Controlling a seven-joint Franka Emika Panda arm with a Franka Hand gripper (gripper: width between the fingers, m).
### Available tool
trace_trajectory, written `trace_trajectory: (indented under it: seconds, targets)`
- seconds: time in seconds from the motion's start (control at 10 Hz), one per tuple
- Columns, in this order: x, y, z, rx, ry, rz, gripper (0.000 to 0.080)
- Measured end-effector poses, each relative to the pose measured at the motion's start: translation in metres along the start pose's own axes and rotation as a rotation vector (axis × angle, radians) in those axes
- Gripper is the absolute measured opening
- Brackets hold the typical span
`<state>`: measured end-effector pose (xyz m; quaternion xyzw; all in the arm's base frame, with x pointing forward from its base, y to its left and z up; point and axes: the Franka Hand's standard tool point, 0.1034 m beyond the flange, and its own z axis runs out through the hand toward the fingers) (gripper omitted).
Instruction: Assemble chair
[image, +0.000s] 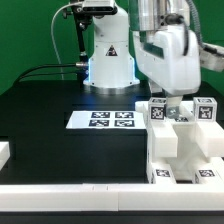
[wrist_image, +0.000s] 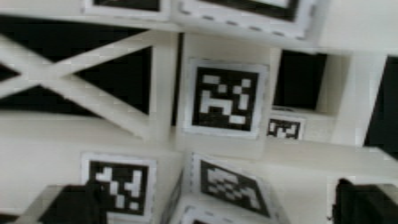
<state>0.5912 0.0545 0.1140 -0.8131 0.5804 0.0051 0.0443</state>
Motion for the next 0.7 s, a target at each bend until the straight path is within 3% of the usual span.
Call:
trace_trajectory:
  seconds: [0.4,0.5,0.6,0.7]
  targets:
    - [0.0,0.001,0.001,-0.004,-0.004,-0.104,0.0648]
    - [0.0,0.0,-0.012,-0.006,-0.021,-0.131,0.0648]
    - [0.006,-0.003,-0.032,0.013,-0.033,-0.145,0.0648]
    - [0.012,-0.004,-0.041,0.028,-0.03,-0.142,0.0648]
